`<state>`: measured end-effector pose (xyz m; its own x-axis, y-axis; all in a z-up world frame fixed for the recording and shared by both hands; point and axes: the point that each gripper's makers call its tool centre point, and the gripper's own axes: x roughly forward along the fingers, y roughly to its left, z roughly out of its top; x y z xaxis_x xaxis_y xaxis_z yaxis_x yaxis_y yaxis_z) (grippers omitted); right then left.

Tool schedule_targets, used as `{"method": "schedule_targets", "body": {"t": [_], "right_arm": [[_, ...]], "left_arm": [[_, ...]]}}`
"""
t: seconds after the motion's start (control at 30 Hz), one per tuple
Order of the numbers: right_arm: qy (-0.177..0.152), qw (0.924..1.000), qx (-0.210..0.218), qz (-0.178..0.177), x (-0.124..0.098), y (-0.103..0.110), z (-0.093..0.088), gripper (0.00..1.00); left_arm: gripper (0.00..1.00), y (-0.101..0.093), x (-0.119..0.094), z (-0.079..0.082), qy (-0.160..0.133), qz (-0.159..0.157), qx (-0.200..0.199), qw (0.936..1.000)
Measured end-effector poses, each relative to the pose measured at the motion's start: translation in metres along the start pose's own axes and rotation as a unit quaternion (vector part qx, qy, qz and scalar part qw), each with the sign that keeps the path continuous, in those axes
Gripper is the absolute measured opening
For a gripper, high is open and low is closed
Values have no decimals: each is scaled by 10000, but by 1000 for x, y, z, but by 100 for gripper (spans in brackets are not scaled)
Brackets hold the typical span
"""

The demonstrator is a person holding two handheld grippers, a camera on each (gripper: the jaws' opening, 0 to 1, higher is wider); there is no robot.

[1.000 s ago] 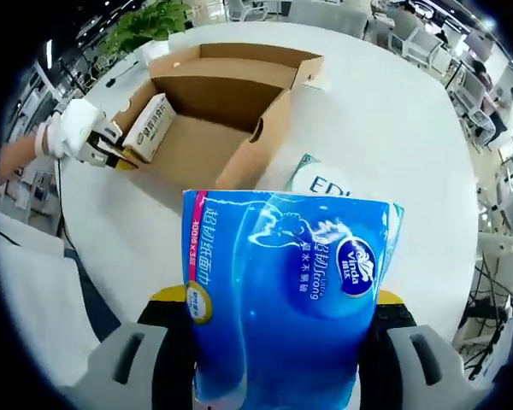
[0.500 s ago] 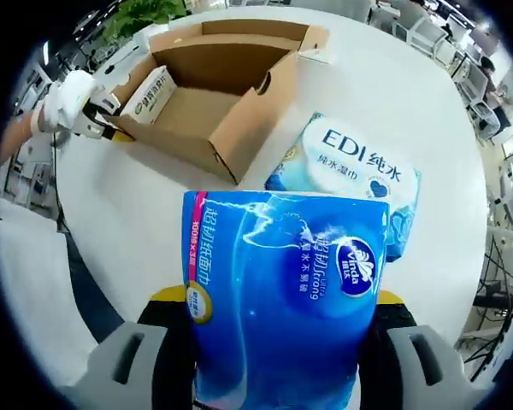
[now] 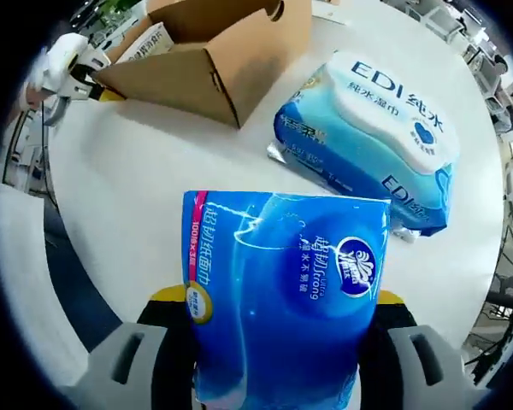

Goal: Operate the shoe box by opening the lid, removing the specified soft item, and placing it in the target area until the item is outside and the box remains undamaged.

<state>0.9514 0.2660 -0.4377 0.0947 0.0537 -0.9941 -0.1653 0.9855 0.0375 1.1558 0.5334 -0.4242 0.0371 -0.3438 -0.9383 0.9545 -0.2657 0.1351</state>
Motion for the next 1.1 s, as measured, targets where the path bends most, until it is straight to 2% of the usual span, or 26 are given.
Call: {"method": "schedule_targets", "body": {"t": [0.17, 0.4, 0.53, 0.8, 0.83, 1.1], "right_arm": [[104, 9999, -72, -34, 5, 0, -7, 78], [103, 9999, -2, -58, 3, -2, -6, 78], [91, 9997, -190, -148, 3, 1, -6, 79], [81, 9997, -165, -160, 1, -1, -5, 80], [83, 9997, -166, -162, 1, -1, -5, 81], [83, 9992, -384, -31, -1, 1, -6, 84]], "left_arm": [[3, 0, 1, -1, 2, 34, -25, 10000], [3, 2, 6, -4, -3, 0, -26, 10000], [3, 1, 3, -2, -3, 24, -28, 10000], [3, 1, 0, -1, -6, 31, -16, 10000], [3, 2, 6, -3, -5, 26, -22, 10000], [3, 1, 3, -2, -6, 16, -17, 10000]]}}
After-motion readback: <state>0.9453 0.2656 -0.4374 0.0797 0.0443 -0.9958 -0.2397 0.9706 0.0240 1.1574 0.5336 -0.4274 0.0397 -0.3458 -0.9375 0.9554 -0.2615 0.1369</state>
